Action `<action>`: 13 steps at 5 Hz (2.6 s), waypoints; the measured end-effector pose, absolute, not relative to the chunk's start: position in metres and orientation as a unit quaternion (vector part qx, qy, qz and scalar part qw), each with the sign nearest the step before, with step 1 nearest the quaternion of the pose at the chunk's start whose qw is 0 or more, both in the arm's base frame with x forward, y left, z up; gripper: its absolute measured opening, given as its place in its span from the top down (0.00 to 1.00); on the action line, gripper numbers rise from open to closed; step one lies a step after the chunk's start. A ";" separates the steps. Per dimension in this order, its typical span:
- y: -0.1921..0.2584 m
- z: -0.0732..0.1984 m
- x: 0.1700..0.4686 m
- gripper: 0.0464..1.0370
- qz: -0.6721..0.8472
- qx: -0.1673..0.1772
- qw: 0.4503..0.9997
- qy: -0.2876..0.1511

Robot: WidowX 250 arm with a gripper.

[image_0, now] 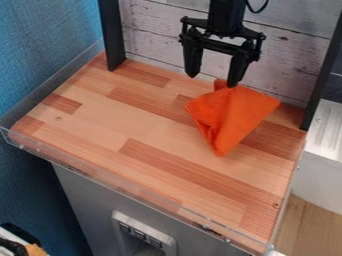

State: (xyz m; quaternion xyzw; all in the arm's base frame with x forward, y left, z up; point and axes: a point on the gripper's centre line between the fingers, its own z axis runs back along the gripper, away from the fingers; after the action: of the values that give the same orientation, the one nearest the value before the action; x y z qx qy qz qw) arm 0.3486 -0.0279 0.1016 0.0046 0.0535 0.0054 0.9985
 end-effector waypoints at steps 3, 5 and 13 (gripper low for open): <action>-0.029 0.101 0.360 0.04 0.093 0.002 0.996 0.018; -0.036 0.108 0.380 0.04 0.149 -0.003 0.989 -0.012; -0.047 0.026 0.391 0.99 0.223 0.011 0.975 0.003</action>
State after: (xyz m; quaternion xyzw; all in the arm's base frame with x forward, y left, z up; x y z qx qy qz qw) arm 0.3905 -0.0471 0.0256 0.0108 0.0034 0.2229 0.9748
